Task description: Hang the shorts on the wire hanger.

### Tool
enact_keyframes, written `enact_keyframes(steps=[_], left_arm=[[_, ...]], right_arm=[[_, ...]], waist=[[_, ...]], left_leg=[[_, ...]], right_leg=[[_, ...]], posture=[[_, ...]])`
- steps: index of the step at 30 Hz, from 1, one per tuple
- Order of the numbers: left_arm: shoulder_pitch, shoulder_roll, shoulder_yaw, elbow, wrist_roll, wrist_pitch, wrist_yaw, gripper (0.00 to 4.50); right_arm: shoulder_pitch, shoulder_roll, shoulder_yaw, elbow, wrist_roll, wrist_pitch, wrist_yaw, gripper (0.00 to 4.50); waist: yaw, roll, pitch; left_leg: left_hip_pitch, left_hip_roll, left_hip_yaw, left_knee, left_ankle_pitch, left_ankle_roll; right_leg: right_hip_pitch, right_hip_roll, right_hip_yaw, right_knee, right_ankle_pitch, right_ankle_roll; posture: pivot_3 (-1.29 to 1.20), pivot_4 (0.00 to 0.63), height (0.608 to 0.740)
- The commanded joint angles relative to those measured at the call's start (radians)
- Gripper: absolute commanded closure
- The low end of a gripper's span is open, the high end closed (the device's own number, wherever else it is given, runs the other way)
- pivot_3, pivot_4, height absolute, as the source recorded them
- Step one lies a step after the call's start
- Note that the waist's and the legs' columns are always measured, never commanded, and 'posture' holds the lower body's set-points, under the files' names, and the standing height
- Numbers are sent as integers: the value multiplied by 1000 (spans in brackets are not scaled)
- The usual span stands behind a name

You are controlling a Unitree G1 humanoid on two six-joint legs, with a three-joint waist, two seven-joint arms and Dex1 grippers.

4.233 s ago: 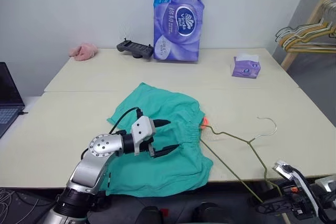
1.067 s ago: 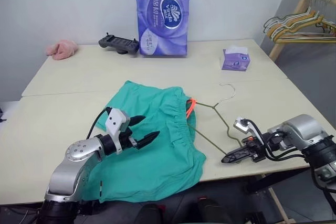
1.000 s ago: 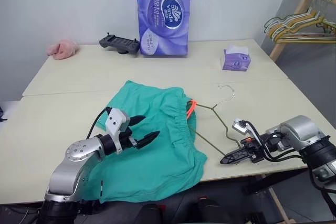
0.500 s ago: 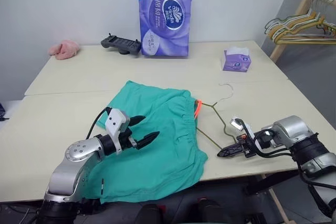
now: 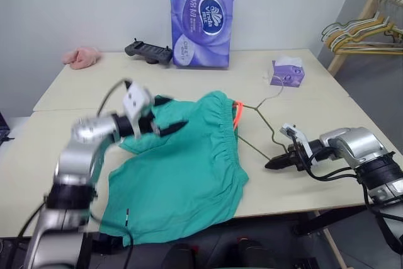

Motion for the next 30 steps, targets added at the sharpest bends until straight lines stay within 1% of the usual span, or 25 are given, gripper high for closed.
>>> enact_keyframes(steps=[1, 3, 5, 6, 7, 8, 9, 10, 12, 14, 18, 23, 28, 30], left_arm=[[-195, -6, -82, 163, 60, -78, -154, 35], [-298, -12, -133, 268, 98, -118, -252, 35], [-408, -23, -191, 405, 164, -205, -334, 35], [-458, -32, -216, 479, 199, -239, -358, 35], [-503, -43, -235, 550, 229, -283, -378, 35], [-545, -54, -255, 619, 265, -321, -379, 35], [-579, -63, -273, 682, 298, -358, -382, 35], [-606, -71, -286, 734, 326, -400, -386, 35], [-663, -92, -312, 838, 392, -477, -332, 35], [-705, -116, -320, 916, 435, -518, -293, 35], [-729, -163, -317, 992, 484, -563, -262, 35], [-703, -221, -315, 1002, 507, -589, -290, 35], [-665, -212, -353, 1004, 581, -642, -288, 35], [-655, -202, -361, 1010, 606, -649, -274, 427]], right_arm=[[-69, 19, -23, -42, -121, -134, -120, 4500], [-93, 30, -24, -56, -164, -173, -154, 4500], [-120, 33, -23, -77, -210, -212, -182, 4500], [-130, 33, -24, -86, -231, -230, -195, 4500], [-138, 31, -25, -94, -252, -258, -204, 4500], [-142, 24, -21, -104, -273, -284, -204, 4500], [-143, 20, -23, -114, -285, -295, -203, 4500], [-144, 18, -28, -122, -293, -299, -202, 4500], [-142, 1, -28, -149, -325, -332, -203, 4500], [-141, -4, -37, -181, -339, -330, -204, 4500], [-163, -6, -31, -224, -392, -368, -214, 4500], [-199, 28, -38, -238, -422, -351, -216, 4500], [-227, 42, -47, -237, -440, -354, -206, 4500], [-234, 45, -50, -241, -441, -351, -201, 4500]], waist=[[-1, 2, -1], [-2, 2, -1], [-5, 2, -2], [-4, 2, -2], [-5, 3, -2], [-4, 3, -2], [-3, 3, -2], [-3, 3, -2], [-4, 3, -2], [-4, 3, -2], [-7, 3, -2], [-11, 3, -2], [-21, 3, -2], [-24, 3, -2]], left_leg=[[-1, -1, 0, 0, 0, 0], [-3, -1, 2, 1, 0, 0], [-5, -3, 4, 2, 0, 0], [-7, -3, 4, 2, 0, 0], [-14, -3, 4, 5, 0, 0], [-20, -2, 3, 9, 0, 0], [-22, -3, 3, 10, 0, 0], [-22, -3, 3, 10, 0, 0], [-22, -3, 3, 10, 0, 0], [-22, -4, 3, 11, 0, 0], [-21, -4, 4, 12, 0, 1], [-20, -4, 4, 13, 0, 0], [-20, -3, 4, 13, 0, 0], [-20, -3, 4, 13, 0, 0]], right_leg=[[-1, 0, 0, -1, 1, -2], [-3, 0, 0, 0, 2, -3], [-6, 0, 0, 0, 2, -3], [-9, 0, 1, 1, 2, -3], [-15, 0, 0, 3, 2, -3], [-20, 0, 0, 5, 2, -3], [-22, 0, 0, 8, 2, -3], [-23, 0, 0, 9, 2, -3], [-23, -1, 1, 10, 2, -3], [-23, -1, 1, 11, 2, -3], [-24, -1, 1, 14, 2, -3], [-24, -1, 1, 16, 2, -3], [-24, -1, 1, 17, 2, -3], [-24, -1, 1, 17, 2, -4]], posture=[[117, 17, 740], [107, 9, 740], [98, 7, 740], [92, 4, 740], [87, 3, 740], [82, 2, 740], [78, 1, 740], [75, 1, 740], [63, 0, 740], [59, 0, 740], [38, 0, 740], [26, 0, 740], [27, 0, 740], [27, 0, 740]])
